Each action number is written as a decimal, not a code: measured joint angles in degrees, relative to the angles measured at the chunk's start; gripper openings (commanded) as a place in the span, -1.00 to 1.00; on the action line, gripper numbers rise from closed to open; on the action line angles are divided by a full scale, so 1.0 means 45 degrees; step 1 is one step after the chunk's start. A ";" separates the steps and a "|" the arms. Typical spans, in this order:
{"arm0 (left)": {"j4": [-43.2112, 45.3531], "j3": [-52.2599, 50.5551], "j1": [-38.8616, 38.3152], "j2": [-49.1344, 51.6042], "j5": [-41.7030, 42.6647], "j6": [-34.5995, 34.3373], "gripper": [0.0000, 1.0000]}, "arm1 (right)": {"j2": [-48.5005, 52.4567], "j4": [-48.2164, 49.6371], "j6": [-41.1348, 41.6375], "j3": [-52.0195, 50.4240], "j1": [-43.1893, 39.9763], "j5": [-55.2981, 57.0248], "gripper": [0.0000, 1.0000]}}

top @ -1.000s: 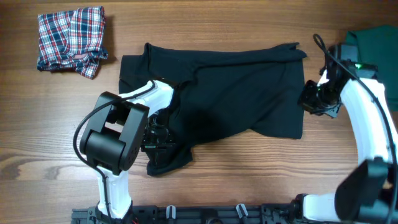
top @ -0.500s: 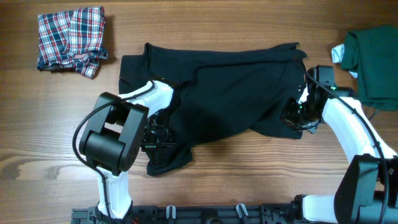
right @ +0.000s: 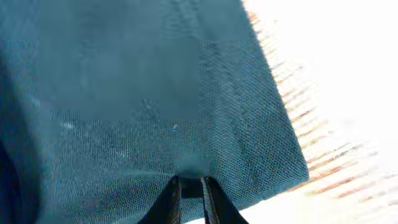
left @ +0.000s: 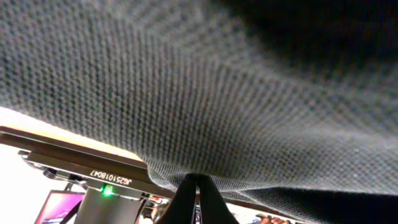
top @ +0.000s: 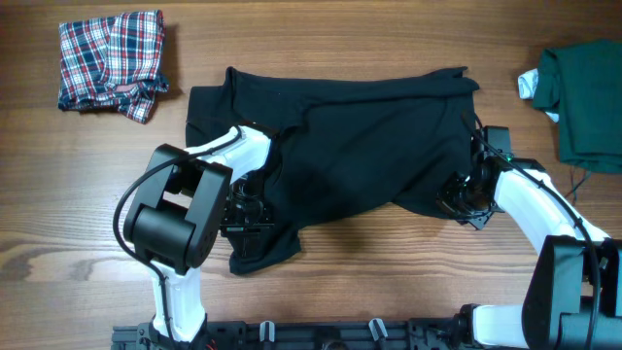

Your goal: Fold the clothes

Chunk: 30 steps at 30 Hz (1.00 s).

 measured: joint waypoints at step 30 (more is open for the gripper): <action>0.0476 0.1151 0.1200 -0.4265 -0.0379 0.0253 -0.58 | -0.0704 -0.2040 -0.1428 0.1511 -0.3220 0.1715 1.00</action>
